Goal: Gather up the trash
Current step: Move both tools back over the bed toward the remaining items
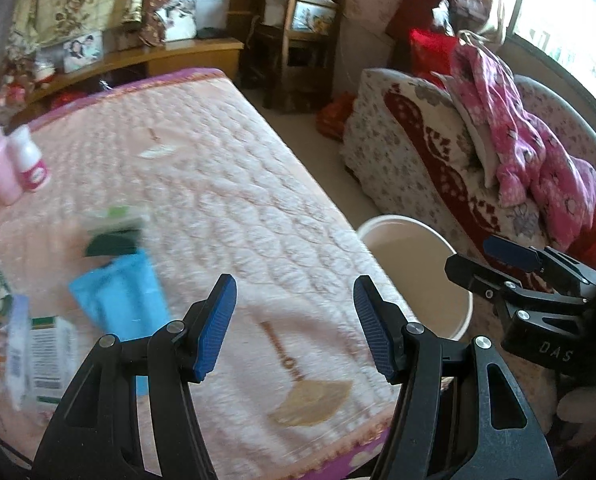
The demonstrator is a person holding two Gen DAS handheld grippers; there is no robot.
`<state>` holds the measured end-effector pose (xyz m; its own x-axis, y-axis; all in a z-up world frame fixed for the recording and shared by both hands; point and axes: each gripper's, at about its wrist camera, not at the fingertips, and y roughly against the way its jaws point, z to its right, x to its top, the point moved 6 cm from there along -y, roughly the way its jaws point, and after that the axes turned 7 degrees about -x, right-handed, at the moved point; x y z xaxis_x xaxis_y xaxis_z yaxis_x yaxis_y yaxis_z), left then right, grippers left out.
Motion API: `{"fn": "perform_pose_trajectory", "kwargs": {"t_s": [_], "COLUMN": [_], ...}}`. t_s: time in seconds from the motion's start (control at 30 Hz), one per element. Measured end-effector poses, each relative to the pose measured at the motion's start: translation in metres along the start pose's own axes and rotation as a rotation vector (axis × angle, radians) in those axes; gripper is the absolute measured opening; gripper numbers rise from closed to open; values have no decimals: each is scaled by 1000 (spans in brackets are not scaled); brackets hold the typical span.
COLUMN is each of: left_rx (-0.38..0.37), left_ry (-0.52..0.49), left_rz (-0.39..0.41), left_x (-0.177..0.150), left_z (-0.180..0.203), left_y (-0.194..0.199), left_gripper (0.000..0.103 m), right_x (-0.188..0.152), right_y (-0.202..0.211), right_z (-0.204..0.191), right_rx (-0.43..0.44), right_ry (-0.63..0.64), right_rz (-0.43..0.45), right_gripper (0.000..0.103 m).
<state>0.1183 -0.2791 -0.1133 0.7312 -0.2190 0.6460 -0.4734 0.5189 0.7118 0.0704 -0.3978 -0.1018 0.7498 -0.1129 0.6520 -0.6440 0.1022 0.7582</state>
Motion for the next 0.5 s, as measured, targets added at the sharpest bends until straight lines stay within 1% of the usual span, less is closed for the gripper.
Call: {"fn": "perform_pose_trajectory", "kwargs": {"t_s": [0.3,0.5], "left_rx": [86,131], "left_ry": [40,88], "left_rz": [52,76], "left_x": [-9,-17], "left_z": [-43,-78], "left_y": [42,70], "left_gripper": [60,60], "right_x": [5,6], "right_y": [1,5], "right_z": [-62,-103], "right_rx": [67,113], "right_ry": [70,121], "right_rz": [1,6], "right_gripper": [69,72]}}
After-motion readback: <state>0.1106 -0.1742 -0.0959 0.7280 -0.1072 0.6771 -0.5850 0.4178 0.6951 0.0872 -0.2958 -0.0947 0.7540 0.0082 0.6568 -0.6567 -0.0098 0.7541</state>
